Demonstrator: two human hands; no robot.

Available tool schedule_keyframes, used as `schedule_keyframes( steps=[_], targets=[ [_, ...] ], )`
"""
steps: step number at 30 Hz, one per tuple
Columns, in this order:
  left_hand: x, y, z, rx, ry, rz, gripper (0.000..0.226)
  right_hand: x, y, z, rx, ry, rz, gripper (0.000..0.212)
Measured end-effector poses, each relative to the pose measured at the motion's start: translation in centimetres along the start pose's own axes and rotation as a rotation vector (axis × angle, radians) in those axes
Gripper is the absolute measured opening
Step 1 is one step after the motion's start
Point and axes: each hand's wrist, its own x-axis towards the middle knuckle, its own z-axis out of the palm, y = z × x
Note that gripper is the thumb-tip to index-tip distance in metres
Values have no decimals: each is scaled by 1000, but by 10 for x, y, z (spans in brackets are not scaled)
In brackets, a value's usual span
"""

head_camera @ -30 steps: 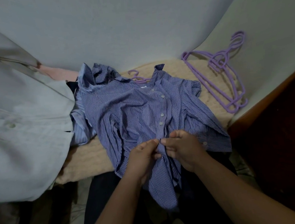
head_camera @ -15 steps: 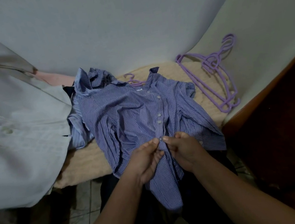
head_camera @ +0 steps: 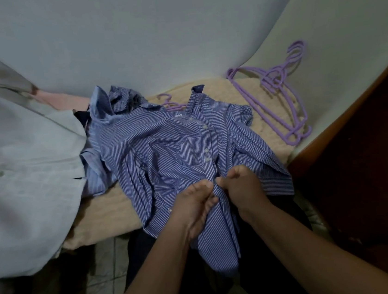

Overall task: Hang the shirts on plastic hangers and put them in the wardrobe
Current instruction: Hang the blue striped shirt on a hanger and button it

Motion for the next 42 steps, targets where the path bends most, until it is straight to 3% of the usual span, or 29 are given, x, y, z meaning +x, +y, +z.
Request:
schedule_keyframes(
  steps=[4,11,21,28,35,39,42],
  targets=[
    [1,3,1,-27,10,6,12,0,-9,-1,-156,-30,-124,30],
    [6,12,-3,28,-44,-19,18,-1,-11,-5,-131,-156,-142,31],
    [4,15,-8,278,-85,325,17,11,-12,-3,-4,-198,-174,44],
    [6,22,-10,226,-103,211,20,12,-10,-3,109,-261,-188,44],
    [12,19,-15,110,-145,94,16,15,-7,0,-25,-239,-230,42],
    [15,16,-16,107,-162,96,24,19,-7,7,-4,-206,-142,38],
    [19,14,-17,98,-140,90,16,23,-3,10,203,-219,5,38]
  ],
)
